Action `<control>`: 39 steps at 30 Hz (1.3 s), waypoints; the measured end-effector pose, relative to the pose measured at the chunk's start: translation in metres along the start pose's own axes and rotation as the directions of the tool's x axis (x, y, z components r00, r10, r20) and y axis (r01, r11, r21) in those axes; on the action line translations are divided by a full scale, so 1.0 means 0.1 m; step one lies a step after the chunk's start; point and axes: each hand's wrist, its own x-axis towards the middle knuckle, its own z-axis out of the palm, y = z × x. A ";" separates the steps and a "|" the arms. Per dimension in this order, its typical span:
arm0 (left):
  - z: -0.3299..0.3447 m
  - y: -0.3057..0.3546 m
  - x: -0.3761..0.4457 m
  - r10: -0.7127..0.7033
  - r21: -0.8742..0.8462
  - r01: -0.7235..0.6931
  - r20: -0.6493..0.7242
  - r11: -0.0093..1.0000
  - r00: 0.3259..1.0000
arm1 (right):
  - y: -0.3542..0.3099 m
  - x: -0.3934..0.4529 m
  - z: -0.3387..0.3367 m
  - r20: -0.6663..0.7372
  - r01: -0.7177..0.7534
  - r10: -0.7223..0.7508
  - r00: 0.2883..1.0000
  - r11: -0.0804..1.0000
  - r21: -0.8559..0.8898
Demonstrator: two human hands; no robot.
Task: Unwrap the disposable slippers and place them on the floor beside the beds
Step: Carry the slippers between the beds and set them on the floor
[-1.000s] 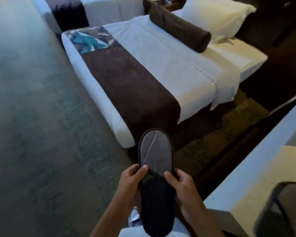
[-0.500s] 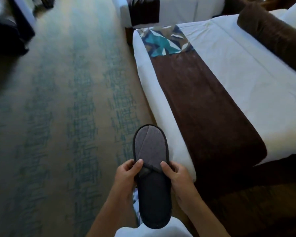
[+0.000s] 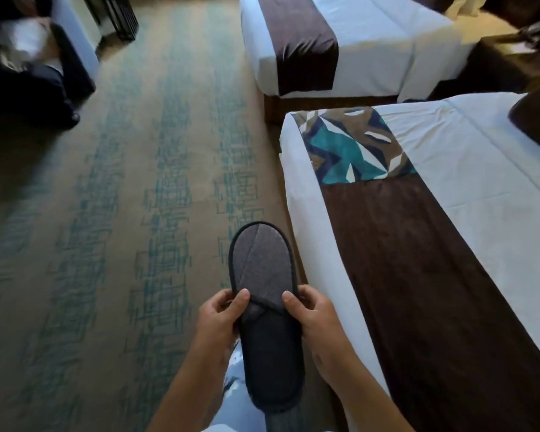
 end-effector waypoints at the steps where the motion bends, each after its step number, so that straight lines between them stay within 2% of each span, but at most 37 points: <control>1: 0.05 0.11 0.30 0.000 -0.004 0.000 0.005 1.000 1.000 | -0.08 0.30 0.02 -0.010 0.004 -0.004 1.000 1.000 0.011; 7: 0.42 0.90 1.99 -0.010 0.023 0.008 0.062 1.000 0.998 | -0.72 2.00 0.09 -0.123 0.005 -0.001 0.992 0.999 0.032; 15: 1.13 2.04 3.88 0.009 0.058 -0.019 0.159 0.998 0.987 | -1.77 3.95 -0.04 -0.150 0.026 -0.014 0.989 0.996 0.082; 21: 1.79 2.60 5.55 -0.041 0.086 0.026 0.181 0.996 0.983 | -2.43 5.61 -0.25 -0.251 0.062 -0.023 0.968 0.987 0.148; 29: 2.80 3.59 7.58 -0.072 0.202 0.036 0.175 0.979 0.982 | -3.48 7.71 -0.64 -0.333 0.024 0.047 0.942 0.978 0.208; 34: 3.30 4.17 8.60 -0.121 0.272 0.049 0.254 0.961 0.960 | -4.06 8.70 -0.84 -0.384 -0.048 0.087 0.919 0.993 0.111; 39: 3.92 4.53 9.84 -0.180 0.337 0.052 0.362 0.940 0.915 | -4.54 9.76 -1.14 -0.483 -0.032 0.101 0.870 0.988 0.148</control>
